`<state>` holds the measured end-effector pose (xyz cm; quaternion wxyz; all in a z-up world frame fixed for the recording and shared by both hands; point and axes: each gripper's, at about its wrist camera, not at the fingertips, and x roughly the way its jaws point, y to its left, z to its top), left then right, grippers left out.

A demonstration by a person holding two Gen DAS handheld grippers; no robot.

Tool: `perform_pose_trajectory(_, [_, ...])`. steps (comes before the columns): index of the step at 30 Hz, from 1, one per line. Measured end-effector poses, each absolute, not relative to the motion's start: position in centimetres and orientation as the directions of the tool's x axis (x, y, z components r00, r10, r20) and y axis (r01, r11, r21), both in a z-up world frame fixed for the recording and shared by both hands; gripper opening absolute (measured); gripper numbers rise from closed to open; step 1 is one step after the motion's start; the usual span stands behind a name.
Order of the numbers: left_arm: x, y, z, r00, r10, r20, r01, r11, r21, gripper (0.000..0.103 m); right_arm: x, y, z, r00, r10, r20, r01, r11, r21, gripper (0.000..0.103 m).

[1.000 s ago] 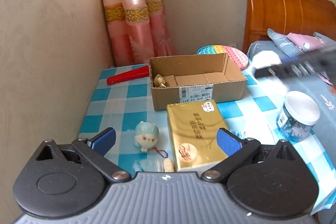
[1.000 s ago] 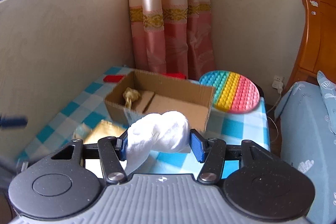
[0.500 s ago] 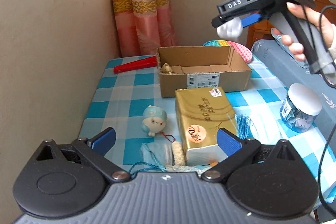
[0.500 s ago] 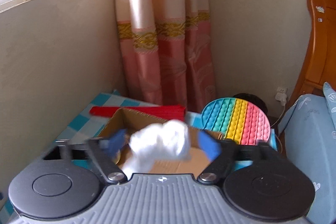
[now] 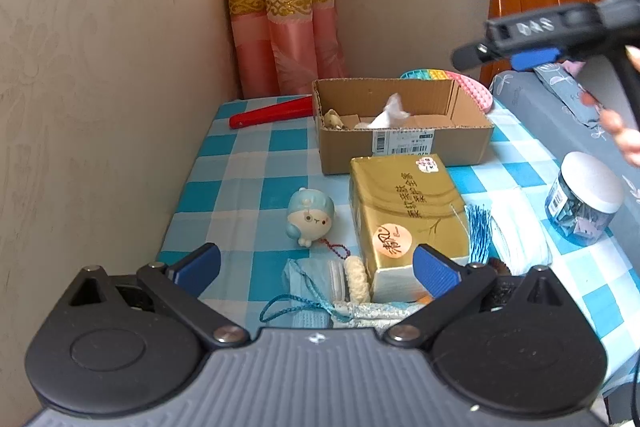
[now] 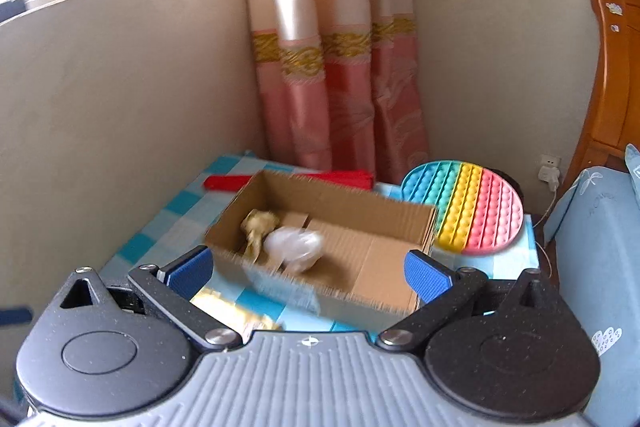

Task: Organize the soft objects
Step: 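Move the right gripper back toward the brown hair tie on the table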

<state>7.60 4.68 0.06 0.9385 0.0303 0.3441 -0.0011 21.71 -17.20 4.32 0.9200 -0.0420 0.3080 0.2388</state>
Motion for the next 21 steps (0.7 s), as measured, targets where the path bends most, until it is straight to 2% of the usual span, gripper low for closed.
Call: perform_pose_trajectory(21, [7.0, 6.9, -1.9, 0.728, 0.063, -0.683, -0.048, 0.998, 0.041, 0.102, 10.7, -17.1, -4.9, 0.462, 0.551, -0.695, -0.705, 0.704, 0.090, 0.103])
